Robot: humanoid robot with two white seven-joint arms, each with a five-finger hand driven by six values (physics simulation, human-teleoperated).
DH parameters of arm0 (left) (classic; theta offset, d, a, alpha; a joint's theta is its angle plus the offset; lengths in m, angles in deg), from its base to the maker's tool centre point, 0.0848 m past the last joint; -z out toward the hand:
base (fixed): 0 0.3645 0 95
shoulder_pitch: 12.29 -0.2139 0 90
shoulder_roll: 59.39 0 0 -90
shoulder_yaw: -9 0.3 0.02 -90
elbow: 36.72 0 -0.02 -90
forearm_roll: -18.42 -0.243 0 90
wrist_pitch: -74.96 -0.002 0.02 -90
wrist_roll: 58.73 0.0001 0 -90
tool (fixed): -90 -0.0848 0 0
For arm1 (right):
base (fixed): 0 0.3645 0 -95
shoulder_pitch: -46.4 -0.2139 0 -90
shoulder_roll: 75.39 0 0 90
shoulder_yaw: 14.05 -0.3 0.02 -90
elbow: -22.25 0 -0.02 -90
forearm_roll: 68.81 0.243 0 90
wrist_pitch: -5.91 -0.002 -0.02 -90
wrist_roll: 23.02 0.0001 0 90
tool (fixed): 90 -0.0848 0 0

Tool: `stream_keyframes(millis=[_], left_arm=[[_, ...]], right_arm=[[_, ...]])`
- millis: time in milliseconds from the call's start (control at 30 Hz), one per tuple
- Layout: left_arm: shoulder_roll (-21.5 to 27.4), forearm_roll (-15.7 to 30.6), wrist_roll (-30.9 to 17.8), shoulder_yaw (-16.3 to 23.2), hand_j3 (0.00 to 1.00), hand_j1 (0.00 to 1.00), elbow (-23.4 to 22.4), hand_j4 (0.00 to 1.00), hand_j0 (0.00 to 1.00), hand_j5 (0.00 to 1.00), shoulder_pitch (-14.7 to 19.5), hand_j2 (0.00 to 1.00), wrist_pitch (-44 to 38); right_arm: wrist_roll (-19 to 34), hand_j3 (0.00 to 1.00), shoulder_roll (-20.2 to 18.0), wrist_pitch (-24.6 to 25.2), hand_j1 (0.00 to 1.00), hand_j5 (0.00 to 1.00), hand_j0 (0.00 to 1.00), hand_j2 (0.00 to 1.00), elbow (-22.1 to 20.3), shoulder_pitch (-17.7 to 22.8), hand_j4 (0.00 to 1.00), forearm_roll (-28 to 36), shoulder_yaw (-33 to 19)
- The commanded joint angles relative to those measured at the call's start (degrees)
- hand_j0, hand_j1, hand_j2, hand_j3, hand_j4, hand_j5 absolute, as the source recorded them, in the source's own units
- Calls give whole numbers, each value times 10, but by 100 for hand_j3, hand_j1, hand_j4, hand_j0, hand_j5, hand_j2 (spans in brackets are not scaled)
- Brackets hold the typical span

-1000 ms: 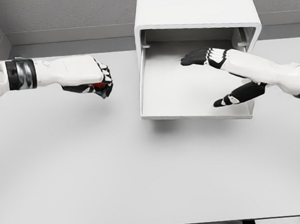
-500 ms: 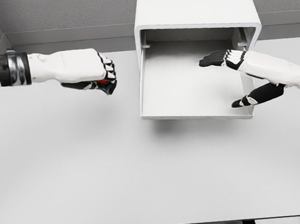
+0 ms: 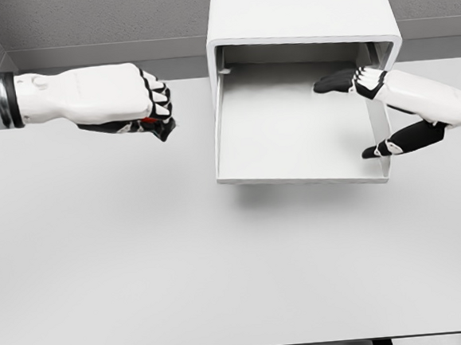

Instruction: Slide open multi-storey tabletop storage cabinets and put open load switch and slide close multi-storey tabletop storage cabinets

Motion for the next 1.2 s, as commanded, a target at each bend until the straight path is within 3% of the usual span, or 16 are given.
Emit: stream_keyframes(millis=[0, 333, 633, 900, 1000, 1167], left_arm=[[17, 4, 1, -3, 38, 38, 4, 38, 38, 38, 0, 38, -1], [29, 32, 10, -3, 38, 38, 14, 38, 38, 38, 37, 38, -1], [21, 51, 16, -12, 38, 38, 23, 38, 38, 38, 46, 38, -1], [-4, 51, 20, -20, 38, 38, 22, 38, 38, 38, 47, 38, -1], [-25, 52, 20, -21, 38, 38, 21, 38, 38, 38, 47, 38, -1], [-52, 51, 20, -21, 38, 38, 14, 38, 38, 38, 46, 38, -1]], right_arm=[[-5, 100, 0, 0, 100, 100, 100, 100, 0, 0, 100, 7, -1], [-8, 100, 11, 0, 100, 100, 100, 100, 0, 1, 100, 7, 0], [-9, 100, 18, 0, 100, 100, 100, 100, 0, 2, 100, 7, 1], [-34, 100, 8, 0, 100, 100, 100, 100, -2, -4, 100, 10, 1], [-32, 100, 11, 0, 100, 100, 100, 100, -2, -25, 100, 10, 4], [-29, 100, 30, 0, 100, 100, 100, 100, -2, -29, 100, 8, 16]])
